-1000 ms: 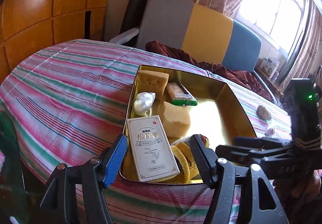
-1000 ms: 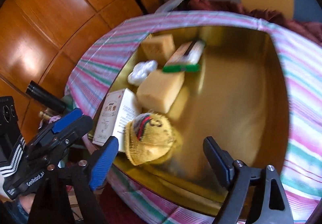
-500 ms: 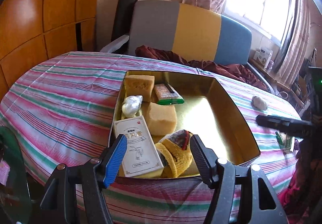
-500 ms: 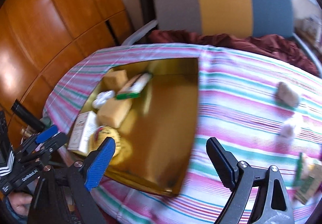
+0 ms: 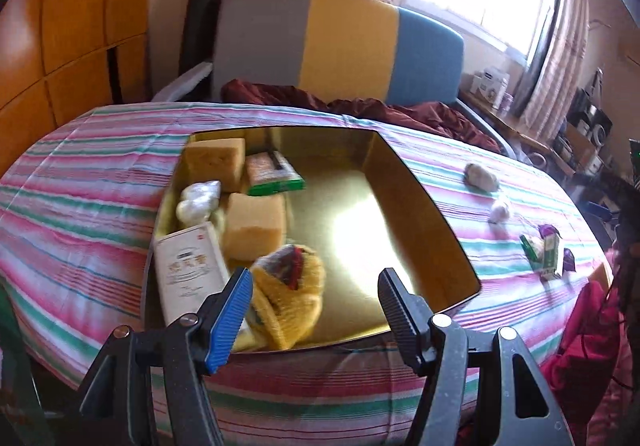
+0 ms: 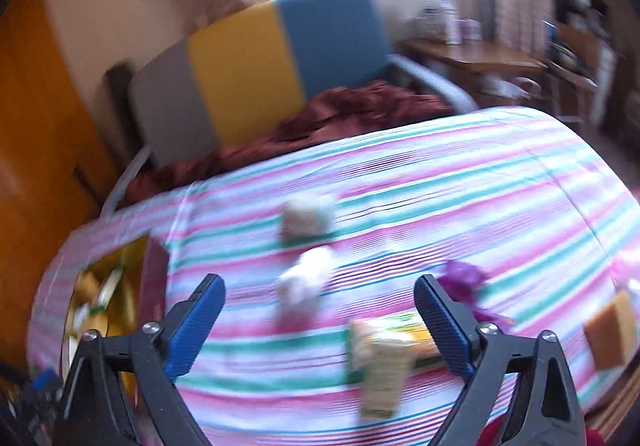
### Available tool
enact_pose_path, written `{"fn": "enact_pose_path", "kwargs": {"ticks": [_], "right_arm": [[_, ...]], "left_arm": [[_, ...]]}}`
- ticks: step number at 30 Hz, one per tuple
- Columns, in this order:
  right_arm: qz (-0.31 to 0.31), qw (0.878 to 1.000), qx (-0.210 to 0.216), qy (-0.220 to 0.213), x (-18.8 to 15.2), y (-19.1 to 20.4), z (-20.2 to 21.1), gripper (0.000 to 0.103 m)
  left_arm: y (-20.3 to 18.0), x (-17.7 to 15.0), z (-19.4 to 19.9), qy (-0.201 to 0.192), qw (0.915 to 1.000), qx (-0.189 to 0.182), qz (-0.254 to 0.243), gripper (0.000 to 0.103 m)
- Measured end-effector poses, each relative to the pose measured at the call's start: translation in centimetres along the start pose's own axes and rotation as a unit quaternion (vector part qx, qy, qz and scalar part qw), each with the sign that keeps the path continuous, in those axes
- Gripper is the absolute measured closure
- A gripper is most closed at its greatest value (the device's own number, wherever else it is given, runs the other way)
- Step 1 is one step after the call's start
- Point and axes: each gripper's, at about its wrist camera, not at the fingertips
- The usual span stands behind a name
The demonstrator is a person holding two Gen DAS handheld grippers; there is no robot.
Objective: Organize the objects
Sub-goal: 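Reach the left tool to the small green-and-white box and grasp it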
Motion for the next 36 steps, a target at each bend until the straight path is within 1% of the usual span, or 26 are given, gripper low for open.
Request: {"fn": "enact_pose_path", "kwargs": {"ticks": [2,4,6,8,10,12,14,18,21,25,29,31,34,36], "right_arm": [[-0.064,0.998,-0.008,-0.022,0.4,-3.9,0.9,0.0],[-0.123,0.992,-0.004,-0.038,0.3,-7.2,1.4,0.0],[-0.18,0.982,0.003,-0.048,-0.2,-10.2,1.4,0.0],[-0.235,0.971,0.024,-0.045,-0.9,-12.3,1.2,0.0],[-0.267,0.96,0.049,-0.068,-1.2,-13.4,1.7,0.0],[-0.27,0.958,0.048,-0.08,-1.4,-13.4,2.1,0.0],[-0.26,0.961,0.061,-0.076,-1.2,-13.1,2.1,0.0],[-0.248,0.963,0.071,-0.078,-1.3,-12.7,2.2,0.0],[-0.254,0.96,0.082,-0.089,-1.6,-13.1,2.4,0.0],[-0.268,0.953,0.106,-0.09,-1.9,-14.1,2.3,0.0],[-0.288,0.944,0.131,-0.091,-2.1,-14.9,2.1,0.0],[-0.294,0.941,0.143,-0.09,-2.2,-15.2,1.9,0.0],[-0.293,0.94,0.151,-0.086,-2.1,-15.2,1.7,0.0],[-0.287,0.943,0.148,-0.084,-2.0,-15.0,1.6,0.0]], "left_arm": [[-1.0,0.2,-0.2,0.002,0.9999,-0.008,-0.013,0.037],[-2.5,0.6,-0.5,0.004,0.9993,-0.02,-0.03,0.037],[-3.9,1.0,-0.7,0.005,0.9984,-0.032,-0.047,0.037],[-5.5,1.3,-0.9,0.007,0.9969,-0.045,-0.064,0.037],[-7.5,1.5,-1.4,0.013,0.9945,-0.062,-0.083,0.037],[-10.0,1.6,-2.1,0.023,0.9904,-0.083,-0.108,0.037],[-12.3,1.4,-2.7,0.033,0.9858,-0.1,-0.131,0.037],[-17.2,1.0,-4.1,0.052,0.9713,-0.141,-0.185,0.037],[-20.7,0.7,-5.2,0.064,0.9591,-0.169,-0.218,0.037],[-24.3,0.7,-6.6,0.078,0.9454,-0.205,-0.241,0.038],[-27.2,1.0,-8.3,0.095,0.9373,-0.223,-0.25,0.041],[-28.6,1.2,-9.1,0.1,0.9351,-0.226,-0.254,0.044],[-30.5,1.7,-10.0,0.105,0.9318,-0.233,-0.258,0.045],[-32.0,2.0,-10.6,0.104,0.9298,-0.237,-0.262,0.046]]}}
Point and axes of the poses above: each gripper's, at about its wrist camera, not at the fingertips, and z roughly against the way its jaws point, y to its left, x to its top, and after that the axes turned 7 degrees about y, right-handed
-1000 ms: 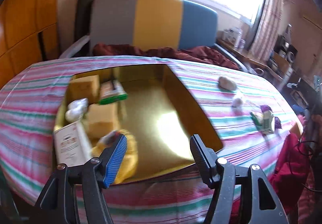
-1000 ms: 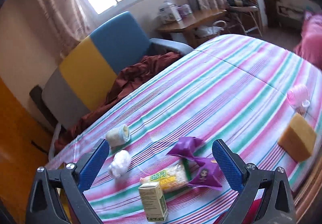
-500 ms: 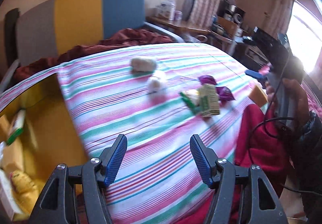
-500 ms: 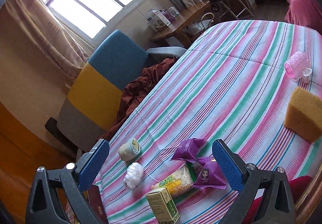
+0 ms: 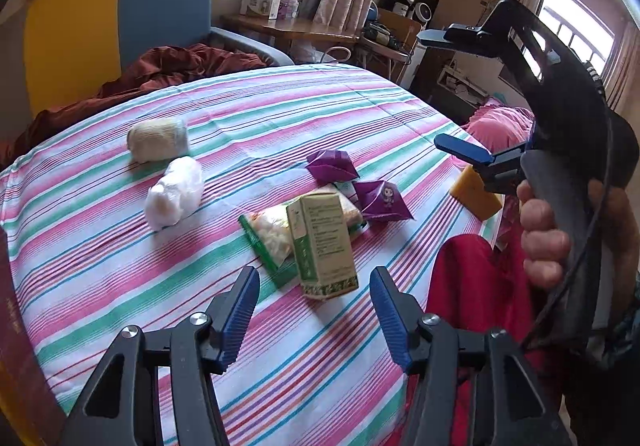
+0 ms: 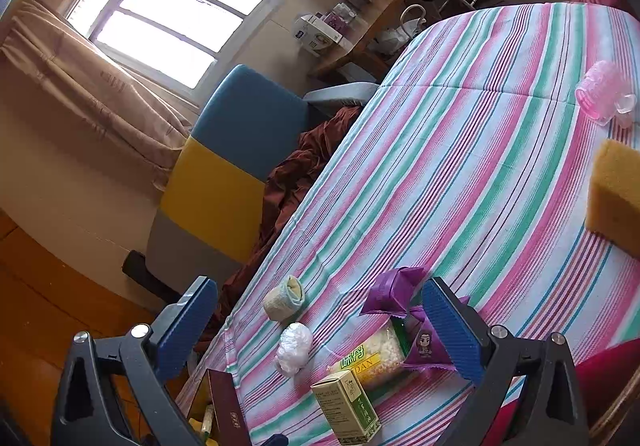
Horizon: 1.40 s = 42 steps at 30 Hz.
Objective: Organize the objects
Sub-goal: 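Reach the left tool to the small green-and-white box and grasp it, then grasp the purple snack packet with the right tool while the left tool holds the green box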
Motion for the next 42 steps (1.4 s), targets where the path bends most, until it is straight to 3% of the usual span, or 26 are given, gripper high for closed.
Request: {"fn": "enact_pose_path", "kwargs": {"ticks": [8,10,12,16,23,29,42], "right_arm": [[0.013,1.0,0.008,0.006,0.0,0.3,-0.1,0.0],[0.014,1.0,0.01,0.009,0.1,0.2,-0.2,0.0],[0.013,1.0,0.006,0.01,0.1,0.2,-0.3,0.0],[0.017,1.0,-0.003,0.019,0.1,0.3,-0.7,0.0],[0.015,0.999,-0.015,0.031,0.2,0.3,-1.2,0.0],[0.007,0.999,-0.036,0.032,0.2,0.1,-1.4,0.0],[-0.033,0.991,-0.088,0.092,0.4,-1.2,-3.6,0.0]], "left_arm": [[-1.4,2.8,-6.2,0.039,0.9986,0.033,-0.016,0.045],[-1.4,2.6,-6.3,0.023,0.9979,0.057,-0.019,0.073],[-0.9,2.0,-5.3,0.012,0.9991,0.039,-0.011,0.074],[1.2,-0.5,-2.5,-0.004,0.999,0.04,0.021,0.074],[6.0,-6.0,-0.5,0.014,0.9932,0.079,0.085,0.074],[5.8,-6.2,-0.9,-0.005,0.9937,0.102,0.046,0.074],[6.4,-6.9,-0.6,-0.035,0.995,0.08,0.048,0.074]]}}
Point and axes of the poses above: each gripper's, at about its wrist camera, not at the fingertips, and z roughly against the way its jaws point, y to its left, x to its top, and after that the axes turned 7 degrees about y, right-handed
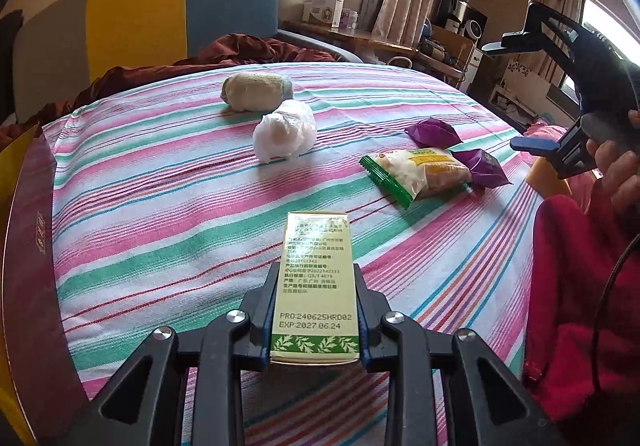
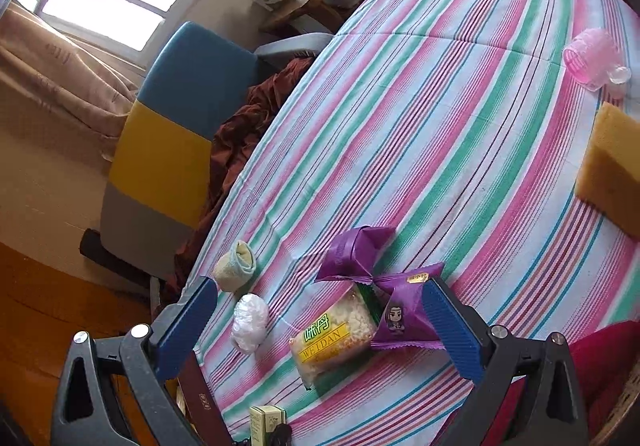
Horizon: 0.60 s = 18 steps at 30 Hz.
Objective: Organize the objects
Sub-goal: 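Grasp the purple snack packet with the right tool while the left tool holds the green box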
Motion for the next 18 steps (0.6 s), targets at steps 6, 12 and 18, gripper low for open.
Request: {"fn": "enact_pose_path", "kwargs": {"ticks": [6,12,18], "right_arm": [[-0.014,1.0,-0.011,-0.004,0.0,-0.4,0.3,0.0],[-0.047,0.997,-0.021,0.05,1.1,-2.0,-1.1,0.0],[0.035,0.999,-0.026,0.014,0.9,0.1,0.0,0.0]], "left_arm": [[0.3,0.0,0.0,-0.002,0.9999,-0.014,0.009,0.074],[0.3,0.0,-0.1,-0.002,0.9998,-0.017,0.011,0.073],[0.4,-0.1,-0.1,-0.003,0.9998,-0.018,0.012,0.073]]}}
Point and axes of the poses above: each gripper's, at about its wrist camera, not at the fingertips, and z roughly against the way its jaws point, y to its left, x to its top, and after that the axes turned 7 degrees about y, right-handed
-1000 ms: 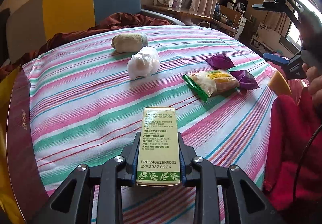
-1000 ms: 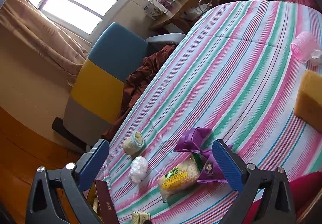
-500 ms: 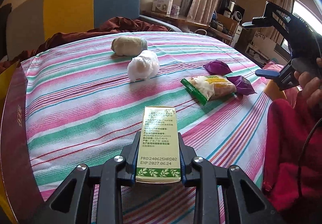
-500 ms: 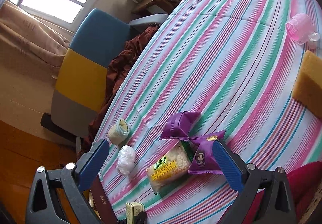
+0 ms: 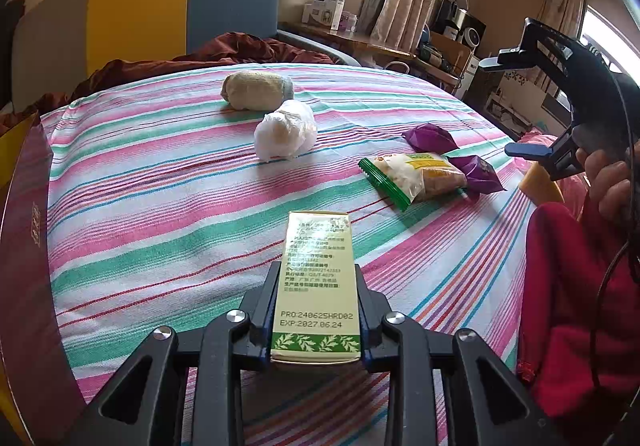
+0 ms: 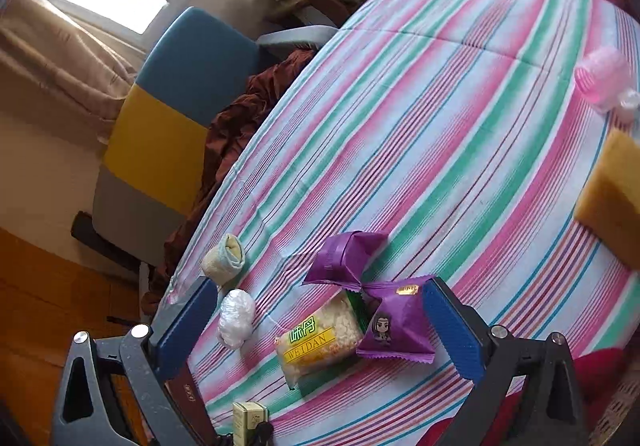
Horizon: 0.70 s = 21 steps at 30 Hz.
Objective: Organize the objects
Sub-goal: 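Grasp the purple snack packet with the right tool while the left tool holds the green box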
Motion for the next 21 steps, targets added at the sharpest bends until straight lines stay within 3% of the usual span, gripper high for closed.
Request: {"fn": "enact_pose_path", "kwargs": {"ticks": [4,9,12,21], "right_arm": [[-0.001,0.999,-0.034,0.003,0.1,0.1,-0.2,0.01],[0.017,0.998,-0.054,0.015,0.0,0.8,-0.7,0.034],[0.036,0.996,-0.075,0.03,0.4,1.8,-1.6,0.038],[0.007,0.986,-0.13,0.103,3.3,1.7,-8.7,0.038]], "left_arm": [[0.1,-0.1,0.1,0.0,1.0,-0.002,0.002,0.073],[0.1,0.0,0.1,-0.001,1.0,-0.004,0.003,0.073],[0.1,-0.1,0.1,-0.001,1.0,-0.004,0.003,0.073],[0.3,-0.1,0.1,-0.002,0.9999,-0.011,0.009,0.073]]}}
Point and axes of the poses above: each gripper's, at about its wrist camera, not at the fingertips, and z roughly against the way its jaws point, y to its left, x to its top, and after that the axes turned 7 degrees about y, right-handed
